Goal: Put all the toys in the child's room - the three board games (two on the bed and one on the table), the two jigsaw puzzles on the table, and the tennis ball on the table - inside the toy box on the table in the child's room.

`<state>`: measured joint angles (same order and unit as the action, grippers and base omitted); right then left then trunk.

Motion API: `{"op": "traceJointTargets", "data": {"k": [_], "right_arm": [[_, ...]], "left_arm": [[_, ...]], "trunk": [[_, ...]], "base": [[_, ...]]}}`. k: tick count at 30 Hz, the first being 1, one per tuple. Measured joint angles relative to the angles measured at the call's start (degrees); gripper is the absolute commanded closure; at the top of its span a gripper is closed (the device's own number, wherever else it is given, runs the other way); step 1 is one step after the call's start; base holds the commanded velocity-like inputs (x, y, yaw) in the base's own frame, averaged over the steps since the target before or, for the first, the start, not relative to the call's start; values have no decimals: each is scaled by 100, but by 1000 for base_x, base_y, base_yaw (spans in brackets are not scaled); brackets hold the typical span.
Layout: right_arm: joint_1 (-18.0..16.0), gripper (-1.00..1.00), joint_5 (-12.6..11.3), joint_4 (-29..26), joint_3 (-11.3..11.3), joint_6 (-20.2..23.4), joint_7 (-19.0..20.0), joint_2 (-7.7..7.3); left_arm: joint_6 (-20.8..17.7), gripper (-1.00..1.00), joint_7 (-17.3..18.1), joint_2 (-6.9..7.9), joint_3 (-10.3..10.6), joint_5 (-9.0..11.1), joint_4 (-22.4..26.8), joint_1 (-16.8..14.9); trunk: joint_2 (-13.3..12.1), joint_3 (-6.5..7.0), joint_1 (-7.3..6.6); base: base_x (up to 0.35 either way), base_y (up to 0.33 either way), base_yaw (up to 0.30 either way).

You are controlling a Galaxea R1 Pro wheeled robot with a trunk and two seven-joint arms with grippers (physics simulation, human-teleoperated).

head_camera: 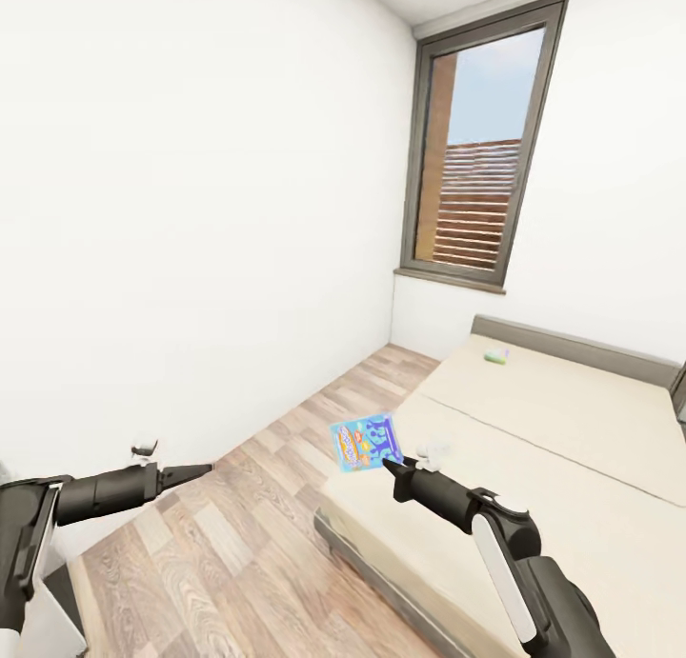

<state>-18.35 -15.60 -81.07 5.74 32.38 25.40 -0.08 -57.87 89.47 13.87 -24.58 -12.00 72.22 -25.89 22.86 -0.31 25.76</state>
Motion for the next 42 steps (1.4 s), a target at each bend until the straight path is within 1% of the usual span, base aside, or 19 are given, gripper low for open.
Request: {"op": "traceJointTargets", "data": {"k": [9,18,20,24,26,29,31,35,39,42], "right_arm": [[0,100,1,8,0,-6,0,0],[0,100,2,38,0,-8,-15,0],[0,100,3,48,0,-8,-17,0],[0,100,2,60,-6,-8,-5,0],[0,100,-1,61,-7,-8,-2,0],[0,100,-37,62,-46,-22,3,-1],[0,100,-36,60,-61,-30,1,-2],[0,100,-24,57,-67,-114,-3,-1],[0,100,-52,59,-65,-236,-10,0],[1,100,-90,60,-73,-244,3,-4]], "left_arm": [[-43,-100,0,54,-67,-4,6,0],[-94,-100,0,78,-84,-3,9,-8],[-114,-100,0,148,-85,33,17,-9],[-151,-100,0,453,-107,76,32,-9],[-155,-100,0,592,-213,111,34,-7],[-153,-100,0,782,-461,167,-23,-2],[-151,-100,0,894,-551,184,-51,0],[-150,-100,0,964,-609,194,-67,1],[-150,-100,0,970,-614,189,-70,0],[-150,-100,0,970,-612,188,-71,0]], "trunk": [[0,0,0],[0,0,0],[0,0,0],[0,0,0],[0,0,0],[0,0,0],[0,0,0],[0,-2,0],[0,-4,0],[0,-4,0]], "base": [[0,0,294],[0,0,294],[0,0,294],[0,0,294],[0,0,294],[0,0,294],[0,0,294],[0,0,233],[0,0,51],[0,0,12]]}}
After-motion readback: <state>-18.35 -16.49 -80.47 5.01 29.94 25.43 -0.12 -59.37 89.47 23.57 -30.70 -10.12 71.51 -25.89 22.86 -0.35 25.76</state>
